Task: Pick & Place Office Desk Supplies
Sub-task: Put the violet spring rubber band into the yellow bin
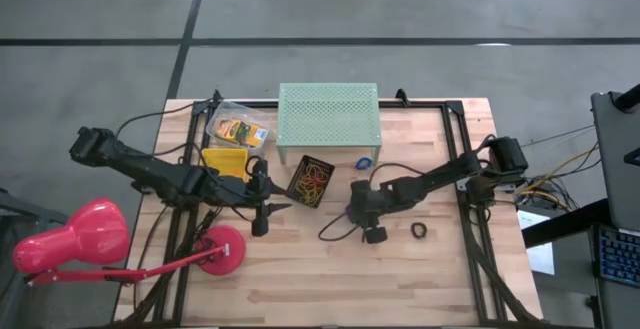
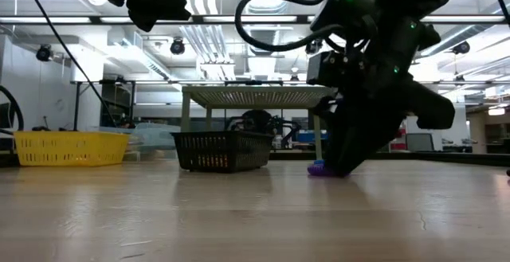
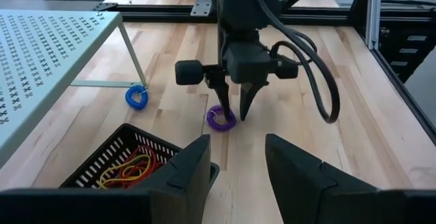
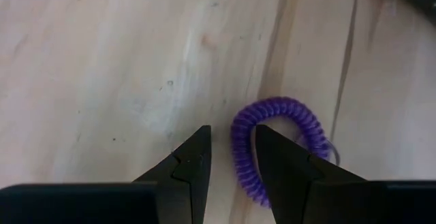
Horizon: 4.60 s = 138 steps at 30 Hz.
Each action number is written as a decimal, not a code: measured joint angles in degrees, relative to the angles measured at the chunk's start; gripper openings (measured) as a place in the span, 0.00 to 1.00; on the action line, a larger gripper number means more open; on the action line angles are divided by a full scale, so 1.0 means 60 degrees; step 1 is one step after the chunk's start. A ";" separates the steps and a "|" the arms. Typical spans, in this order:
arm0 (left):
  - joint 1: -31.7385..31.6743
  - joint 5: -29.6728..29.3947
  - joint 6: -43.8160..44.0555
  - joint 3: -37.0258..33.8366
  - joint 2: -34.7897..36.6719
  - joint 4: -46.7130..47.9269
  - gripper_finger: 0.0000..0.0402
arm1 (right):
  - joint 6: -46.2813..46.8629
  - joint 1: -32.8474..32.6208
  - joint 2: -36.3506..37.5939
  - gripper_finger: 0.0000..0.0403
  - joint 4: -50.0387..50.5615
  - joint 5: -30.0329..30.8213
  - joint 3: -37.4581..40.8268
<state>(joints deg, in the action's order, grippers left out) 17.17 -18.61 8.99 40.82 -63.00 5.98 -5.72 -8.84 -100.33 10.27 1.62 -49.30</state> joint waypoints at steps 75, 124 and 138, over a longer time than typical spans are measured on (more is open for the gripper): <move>0.0004 0.0000 0.0069 0.0000 0.0004 0.0011 0.36 | -0.0284 -0.1167 -0.1848 0.06 -0.7103 0.1254 -0.2432; 0.0004 0.0013 0.0091 0.0004 0.0000 0.0036 0.36 | 0.2109 -0.0106 -0.5218 0.06 -0.6180 0.1232 -0.5245; 0.0000 -0.0007 0.0073 0.0004 0.0000 0.0036 0.36 | 0.2036 -0.0106 -0.5218 0.20 -0.6177 0.1232 -0.5248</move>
<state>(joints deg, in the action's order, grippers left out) 17.17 -18.65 9.43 40.84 -63.00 6.20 6.50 -9.47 -131.63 -26.79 9.02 -80.79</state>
